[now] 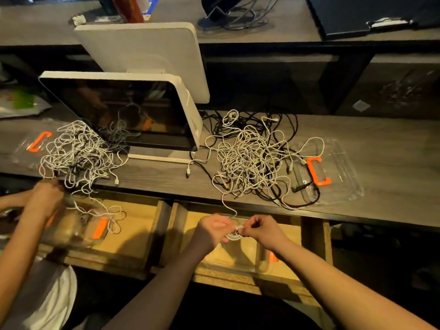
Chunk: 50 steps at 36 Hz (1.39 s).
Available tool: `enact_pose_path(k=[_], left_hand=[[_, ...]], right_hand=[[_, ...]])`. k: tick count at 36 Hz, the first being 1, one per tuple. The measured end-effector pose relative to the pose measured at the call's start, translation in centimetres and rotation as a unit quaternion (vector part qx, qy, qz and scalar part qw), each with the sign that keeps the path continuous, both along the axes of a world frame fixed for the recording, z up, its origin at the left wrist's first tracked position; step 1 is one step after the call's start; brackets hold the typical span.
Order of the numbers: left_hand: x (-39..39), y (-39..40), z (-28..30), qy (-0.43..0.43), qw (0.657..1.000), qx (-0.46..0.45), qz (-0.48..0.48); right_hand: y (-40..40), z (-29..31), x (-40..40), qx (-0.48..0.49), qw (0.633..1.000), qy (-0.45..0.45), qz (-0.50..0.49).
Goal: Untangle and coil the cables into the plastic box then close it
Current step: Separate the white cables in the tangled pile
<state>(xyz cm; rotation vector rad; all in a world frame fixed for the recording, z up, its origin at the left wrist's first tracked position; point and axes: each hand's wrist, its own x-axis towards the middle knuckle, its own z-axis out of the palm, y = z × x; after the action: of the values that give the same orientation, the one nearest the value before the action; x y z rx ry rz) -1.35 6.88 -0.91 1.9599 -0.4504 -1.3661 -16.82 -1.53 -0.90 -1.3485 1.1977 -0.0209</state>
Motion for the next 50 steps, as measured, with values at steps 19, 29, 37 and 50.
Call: enact_pose_path(k=[19,29,37,50], left_hand=[[3.5,0.3,-4.8,-0.09,0.993,0.069,-0.019],[5.4,-4.4,-5.4,-0.173,0.982,0.044,-0.069],[5.6,-8.1,-5.9,-0.278,0.944,0.087,-0.152],[5.0,-8.8,-6.1,-0.189,0.966,0.01,-0.178]], right_hand=[[-1.3,-4.4,3.3,-0.171,0.946,0.205,0.182],[-3.8,-3.8,7.5,-0.237,0.946,0.089,0.204],[-5.9,-4.5,9.6,-0.273,0.921,0.158,0.227],[-7.2,-4.3,9.6,-0.3,0.893,0.212,0.262]])
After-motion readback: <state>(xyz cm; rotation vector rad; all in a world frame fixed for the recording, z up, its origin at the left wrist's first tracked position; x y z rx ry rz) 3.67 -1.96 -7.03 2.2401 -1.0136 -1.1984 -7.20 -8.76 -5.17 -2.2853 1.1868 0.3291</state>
